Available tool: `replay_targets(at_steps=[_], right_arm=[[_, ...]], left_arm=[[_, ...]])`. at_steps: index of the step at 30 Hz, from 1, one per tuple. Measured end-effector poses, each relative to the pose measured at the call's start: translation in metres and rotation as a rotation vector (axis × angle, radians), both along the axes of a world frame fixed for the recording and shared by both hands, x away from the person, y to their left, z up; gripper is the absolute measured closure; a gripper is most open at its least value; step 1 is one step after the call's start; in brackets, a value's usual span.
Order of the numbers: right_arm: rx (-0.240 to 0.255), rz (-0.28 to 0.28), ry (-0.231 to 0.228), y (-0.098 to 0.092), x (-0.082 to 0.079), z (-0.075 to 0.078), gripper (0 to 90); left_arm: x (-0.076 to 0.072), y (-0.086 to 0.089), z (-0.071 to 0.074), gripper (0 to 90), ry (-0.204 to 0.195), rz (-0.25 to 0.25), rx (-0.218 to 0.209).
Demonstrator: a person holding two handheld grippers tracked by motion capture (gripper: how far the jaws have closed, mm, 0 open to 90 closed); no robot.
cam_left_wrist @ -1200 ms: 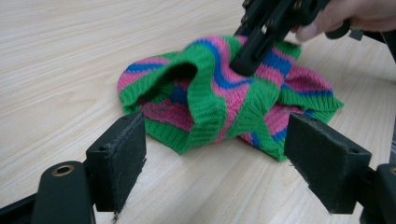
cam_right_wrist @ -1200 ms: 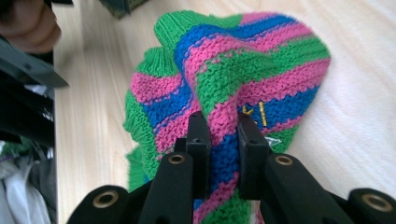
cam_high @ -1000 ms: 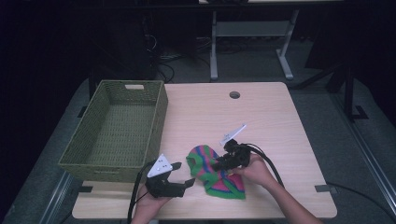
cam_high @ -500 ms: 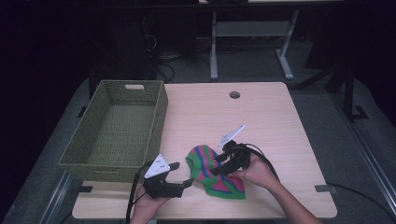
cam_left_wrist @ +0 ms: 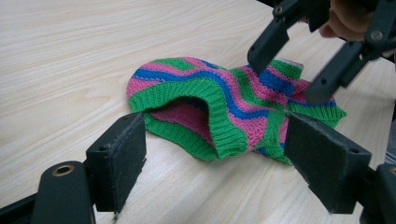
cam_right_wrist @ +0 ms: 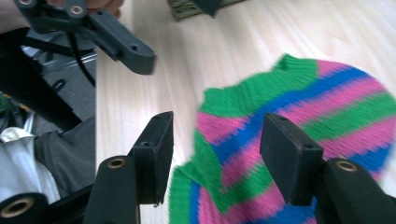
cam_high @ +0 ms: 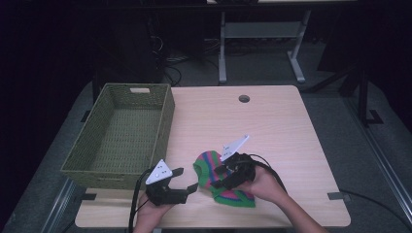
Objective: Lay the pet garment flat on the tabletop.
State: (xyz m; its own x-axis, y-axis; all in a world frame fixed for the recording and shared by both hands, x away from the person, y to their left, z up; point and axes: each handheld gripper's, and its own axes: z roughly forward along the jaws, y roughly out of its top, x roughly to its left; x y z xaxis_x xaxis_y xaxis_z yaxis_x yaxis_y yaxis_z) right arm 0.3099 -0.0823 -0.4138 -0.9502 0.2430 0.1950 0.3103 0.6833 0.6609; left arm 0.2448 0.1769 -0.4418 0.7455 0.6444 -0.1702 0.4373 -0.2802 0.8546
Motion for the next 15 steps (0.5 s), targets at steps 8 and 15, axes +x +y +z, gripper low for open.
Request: replay_targets(at_steps=[8, 15], right_arm=[[-0.087, 0.032, 0.022, 0.028, 0.004, -0.027, 46.1], [-0.123, 0.002, -0.01, 0.034, 0.004, -0.038, 57.4]], left_arm=[[-0.003, 0.0, 0.001, 20.6, 0.0, -0.006, 0.007], [-0.003, 0.0, 0.001, 20.6, -0.004, -0.001, 0.001]])
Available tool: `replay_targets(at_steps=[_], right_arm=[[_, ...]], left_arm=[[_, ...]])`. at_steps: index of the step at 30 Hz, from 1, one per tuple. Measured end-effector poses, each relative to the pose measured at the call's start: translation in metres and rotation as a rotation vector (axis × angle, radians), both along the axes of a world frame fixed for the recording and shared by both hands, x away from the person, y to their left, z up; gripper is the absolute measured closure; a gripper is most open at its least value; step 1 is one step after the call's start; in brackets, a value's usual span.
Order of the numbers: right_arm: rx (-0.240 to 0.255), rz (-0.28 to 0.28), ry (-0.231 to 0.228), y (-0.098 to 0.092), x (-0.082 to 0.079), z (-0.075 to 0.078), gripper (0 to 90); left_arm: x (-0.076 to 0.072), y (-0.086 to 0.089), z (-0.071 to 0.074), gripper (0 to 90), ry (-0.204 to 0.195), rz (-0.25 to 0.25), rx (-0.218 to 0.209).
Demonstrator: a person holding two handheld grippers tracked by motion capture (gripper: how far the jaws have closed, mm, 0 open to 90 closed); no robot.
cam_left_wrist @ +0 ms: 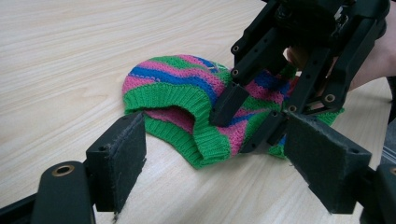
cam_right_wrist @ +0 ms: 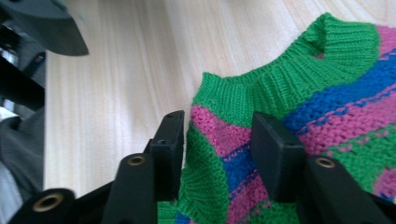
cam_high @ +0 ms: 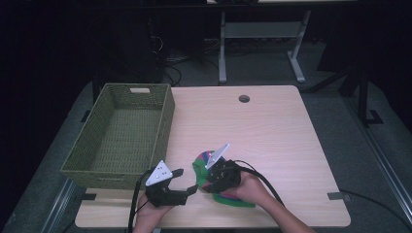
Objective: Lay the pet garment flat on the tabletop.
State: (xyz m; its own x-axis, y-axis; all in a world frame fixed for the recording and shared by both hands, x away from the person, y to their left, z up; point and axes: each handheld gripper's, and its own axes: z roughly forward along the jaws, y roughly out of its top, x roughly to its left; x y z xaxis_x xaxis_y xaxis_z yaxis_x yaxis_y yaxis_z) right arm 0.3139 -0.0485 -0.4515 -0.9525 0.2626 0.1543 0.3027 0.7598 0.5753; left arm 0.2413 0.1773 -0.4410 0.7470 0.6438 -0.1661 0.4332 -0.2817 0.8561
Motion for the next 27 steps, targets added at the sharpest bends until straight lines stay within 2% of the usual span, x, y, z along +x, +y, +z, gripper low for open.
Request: replay_targets(at_steps=[6, 10, 11, 15, 20, 27], right_arm=[[-0.026, -0.007, -0.086, 0.003, -0.008, -0.001, 65.0], [-0.034, -0.017, -0.091, 0.002, -0.007, -0.001, 72.1], [-0.025, -0.026, -0.066, 0.001, -0.003, -0.001, 75.7], [-0.017, -0.027, -0.018, -0.001, 0.005, -0.002, 80.1], [-0.01, -0.033, 0.019, -0.003, 0.008, -0.001, 82.1], [0.03, -0.041, 0.034, -0.006, 0.008, 0.008, 82.7]], left_arm=[[-0.001, -0.001, 0.0, 20.6, 0.0, 0.001, 0.0], [-0.001, -0.002, 0.0, 20.6, 0.0, 0.003, -0.004], [-0.001, -0.001, 0.0, 20.6, 0.004, 0.005, -0.005], [0.001, -0.001, -0.002, 20.6, 0.015, 0.003, -0.012], [0.002, -0.001, -0.002, 20.6, 0.013, -0.007, -0.003], [0.001, -0.002, -0.002, 20.6, 0.009, 0.004, -0.024]])
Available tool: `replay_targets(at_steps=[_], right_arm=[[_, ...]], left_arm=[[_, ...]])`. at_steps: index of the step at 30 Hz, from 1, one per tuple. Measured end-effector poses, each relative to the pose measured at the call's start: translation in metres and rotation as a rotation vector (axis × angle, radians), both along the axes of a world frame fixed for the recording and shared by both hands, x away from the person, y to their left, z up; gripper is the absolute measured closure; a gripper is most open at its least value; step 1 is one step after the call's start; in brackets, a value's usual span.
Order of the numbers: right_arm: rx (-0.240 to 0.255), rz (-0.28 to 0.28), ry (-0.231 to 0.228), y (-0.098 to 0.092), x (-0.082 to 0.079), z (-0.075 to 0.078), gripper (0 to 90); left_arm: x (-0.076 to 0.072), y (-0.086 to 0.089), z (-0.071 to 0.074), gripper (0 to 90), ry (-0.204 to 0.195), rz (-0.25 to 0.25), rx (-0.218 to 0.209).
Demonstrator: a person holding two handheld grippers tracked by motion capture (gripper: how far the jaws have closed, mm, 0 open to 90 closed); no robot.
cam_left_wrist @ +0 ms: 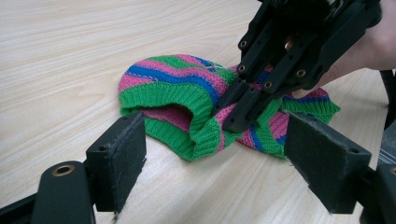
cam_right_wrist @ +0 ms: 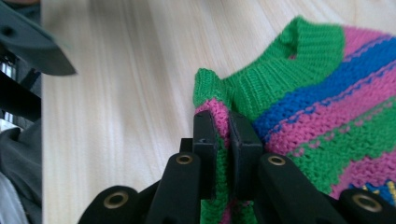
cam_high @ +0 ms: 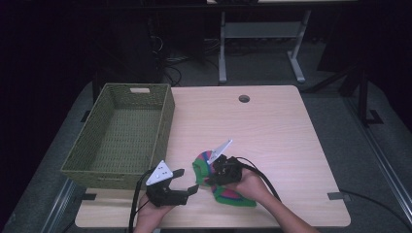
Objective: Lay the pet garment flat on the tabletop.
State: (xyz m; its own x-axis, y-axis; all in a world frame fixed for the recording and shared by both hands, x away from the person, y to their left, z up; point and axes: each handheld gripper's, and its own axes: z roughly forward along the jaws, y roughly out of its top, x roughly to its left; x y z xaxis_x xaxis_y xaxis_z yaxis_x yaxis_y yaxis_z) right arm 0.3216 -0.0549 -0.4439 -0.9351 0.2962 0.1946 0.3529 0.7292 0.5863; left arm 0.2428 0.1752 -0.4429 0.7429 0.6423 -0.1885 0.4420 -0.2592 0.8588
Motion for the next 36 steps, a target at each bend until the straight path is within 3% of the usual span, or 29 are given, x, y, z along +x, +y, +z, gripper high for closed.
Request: replay_targets(at_steps=[5, 11, 12, 19, 22, 36], right_arm=[[0.014, -0.002, -0.003, -0.003, 0.0, 0.006, 82.7], [0.065, -0.019, 0.005, -0.012, 0.002, 0.015, 82.7], [0.092, -0.021, 0.009, -0.016, 0.004, 0.017, 82.7], [0.136, -0.052, 0.048, -0.026, 0.006, 0.028, 82.7], [0.168, -0.068, 0.037, -0.032, 0.007, 0.039, 82.7], [0.232, -0.098, -0.006, -0.055, 0.011, 0.069, 82.9]], left_arm=[[0.001, 0.0, 0.0, 20.6, 0.006, 0.002, -0.008], [0.002, 0.001, -0.001, 20.6, 0.006, 0.004, -0.012], [0.003, 0.001, -0.001, 20.6, 0.003, 0.011, -0.021], [0.004, 0.001, 0.0, 20.6, -0.006, 0.017, -0.023], [0.003, 0.004, 0.003, 20.6, -0.032, 0.031, -0.039], [0.019, -0.009, -0.001, 20.6, -0.014, 0.003, -0.025]])
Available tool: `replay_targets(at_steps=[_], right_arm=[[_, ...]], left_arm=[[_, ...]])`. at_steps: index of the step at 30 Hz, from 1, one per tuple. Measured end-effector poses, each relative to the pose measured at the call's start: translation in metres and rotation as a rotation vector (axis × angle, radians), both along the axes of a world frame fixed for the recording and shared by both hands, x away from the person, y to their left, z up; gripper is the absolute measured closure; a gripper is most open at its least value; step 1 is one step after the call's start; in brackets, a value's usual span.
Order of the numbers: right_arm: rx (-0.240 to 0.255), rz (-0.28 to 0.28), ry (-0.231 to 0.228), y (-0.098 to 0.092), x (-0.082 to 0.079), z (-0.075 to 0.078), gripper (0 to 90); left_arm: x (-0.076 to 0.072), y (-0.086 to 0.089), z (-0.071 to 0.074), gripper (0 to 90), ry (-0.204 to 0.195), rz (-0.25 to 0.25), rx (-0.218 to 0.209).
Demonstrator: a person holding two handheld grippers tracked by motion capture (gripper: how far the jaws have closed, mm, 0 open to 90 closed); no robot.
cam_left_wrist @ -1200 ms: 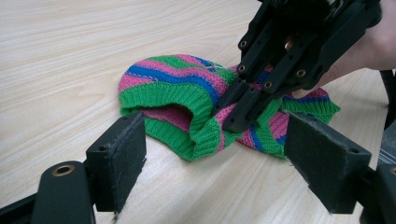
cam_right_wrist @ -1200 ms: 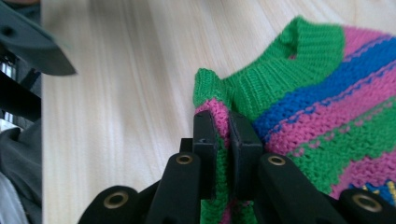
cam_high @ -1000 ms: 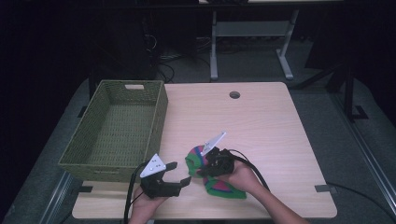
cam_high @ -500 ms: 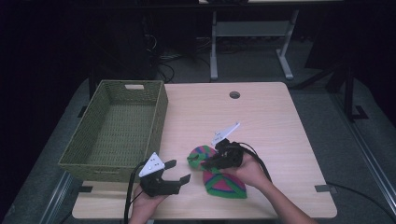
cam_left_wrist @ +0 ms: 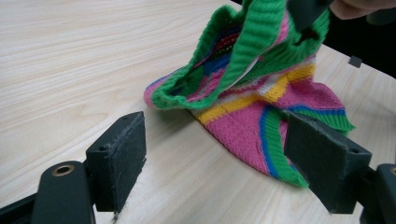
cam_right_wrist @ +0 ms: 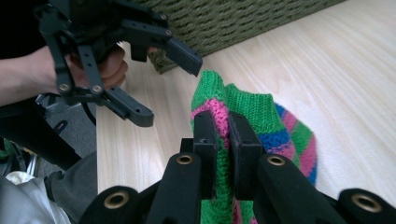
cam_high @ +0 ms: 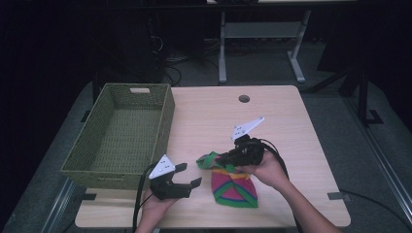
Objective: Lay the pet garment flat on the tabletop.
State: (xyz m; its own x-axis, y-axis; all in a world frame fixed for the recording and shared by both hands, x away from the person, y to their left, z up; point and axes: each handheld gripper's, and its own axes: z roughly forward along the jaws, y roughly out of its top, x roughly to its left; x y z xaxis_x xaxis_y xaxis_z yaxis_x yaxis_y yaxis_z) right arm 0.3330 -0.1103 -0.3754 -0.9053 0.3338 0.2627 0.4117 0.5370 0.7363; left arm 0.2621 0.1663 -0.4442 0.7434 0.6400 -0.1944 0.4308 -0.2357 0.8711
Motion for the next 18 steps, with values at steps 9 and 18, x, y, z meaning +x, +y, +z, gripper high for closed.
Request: replay_targets(at_steps=[9, 18], right_arm=[[0.042, -0.007, 0.0, -0.012, 0.001, 0.009, 82.9], [0.08, -0.009, 0.002, -0.022, 0.002, 0.016, 82.9]], left_arm=[[0.013, -0.013, -0.002, 23.4, 0.001, 0.0, 0.021], [0.035, -0.02, -0.01, 36.6, 0.054, 0.008, 0.004]])
